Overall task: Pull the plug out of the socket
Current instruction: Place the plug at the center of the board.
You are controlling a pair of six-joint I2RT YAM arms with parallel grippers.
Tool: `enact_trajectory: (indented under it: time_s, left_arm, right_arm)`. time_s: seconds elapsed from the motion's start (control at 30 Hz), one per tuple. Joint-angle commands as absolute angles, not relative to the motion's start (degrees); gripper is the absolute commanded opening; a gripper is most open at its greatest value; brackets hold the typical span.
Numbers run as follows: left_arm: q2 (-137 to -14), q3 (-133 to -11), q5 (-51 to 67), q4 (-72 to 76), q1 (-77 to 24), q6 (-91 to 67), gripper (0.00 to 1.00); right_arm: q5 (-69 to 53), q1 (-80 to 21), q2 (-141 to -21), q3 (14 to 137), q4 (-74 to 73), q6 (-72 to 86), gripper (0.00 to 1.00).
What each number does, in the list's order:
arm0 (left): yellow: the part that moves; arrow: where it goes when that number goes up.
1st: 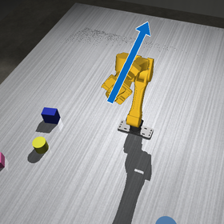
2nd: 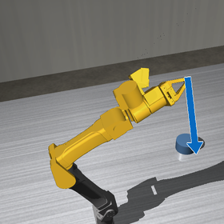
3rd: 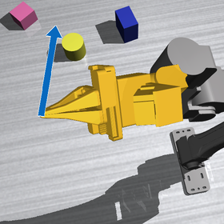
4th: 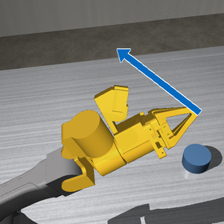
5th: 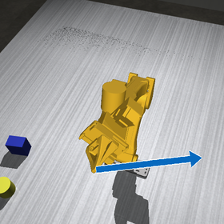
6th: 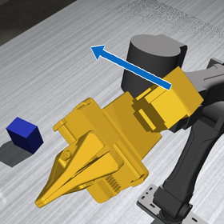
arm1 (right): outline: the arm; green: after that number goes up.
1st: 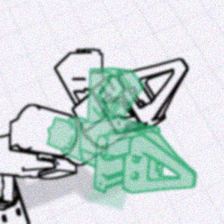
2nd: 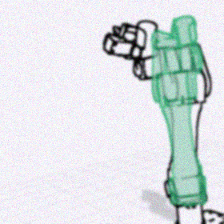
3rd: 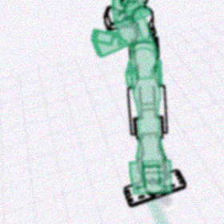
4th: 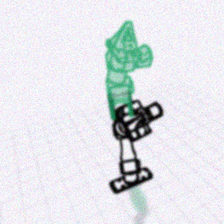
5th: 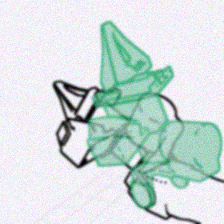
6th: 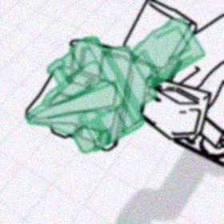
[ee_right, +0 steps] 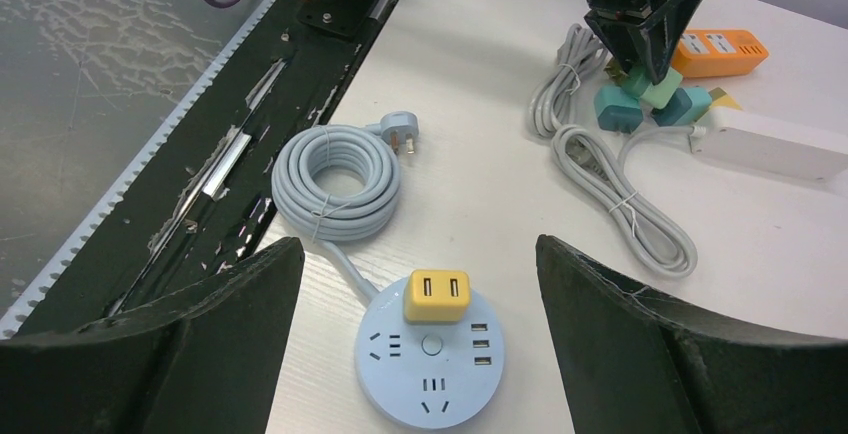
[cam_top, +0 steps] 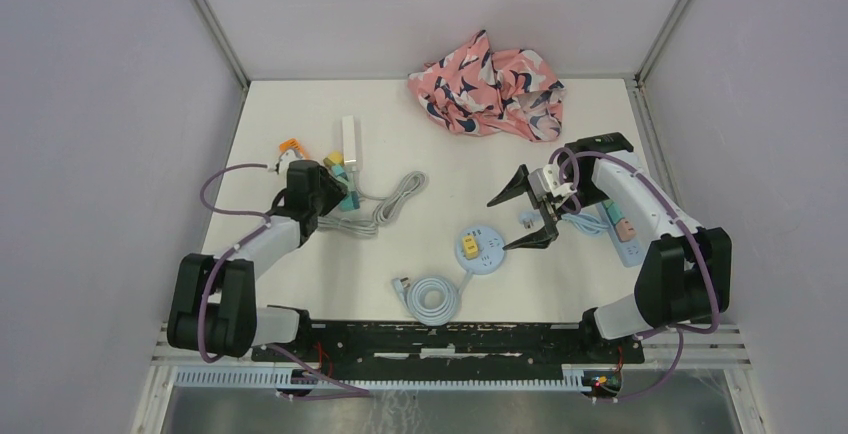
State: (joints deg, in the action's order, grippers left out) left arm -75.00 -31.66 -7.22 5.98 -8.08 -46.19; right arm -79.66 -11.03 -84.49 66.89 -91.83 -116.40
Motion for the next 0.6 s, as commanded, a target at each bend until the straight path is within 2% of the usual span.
enact_trajectory:
  time_s: [0.0, 0.13, 0.3, 0.33, 0.4, 0.57]
  left_arm:
    - [-75.1, -35.5, -10.3, 1.4, -7.4, -50.2, 0.59]
    - [-74.4, -37.0, -10.3, -2.1, -7.0, -51.8, 0.77]
    - [-71.5, -36.8, -7.8, -3.0, -6.7, -52.8, 0.88]
    - [-70.7, -36.7, -7.3, -3.3, -6.6, -53.3, 0.95]
    - [-68.8, -36.4, -6.5, -3.5, -6.5, -53.4, 0.99]
    - [-63.8, -35.1, -3.5, -2.8, -6.5, -54.8, 0.99]
  right_arm:
    - [-81.3, -10.6, -84.8, 66.9, -100.9, -121.2, 0.92]
    - [-81.0, -10.5, -85.2, 67.0, -100.8, -121.3, 0.92]
    - [-80.8, -10.4, -85.4, 67.0, -100.9, -121.2, 0.92]
    - [-80.7, -10.3, -85.4, 67.1, -100.9, -121.2, 0.92]
    - [-80.4, -10.2, -85.6, 67.1, -100.9, -121.2, 0.92]
    - [-80.2, -9.9, -85.7, 67.1, -100.8, -121.2, 0.92]
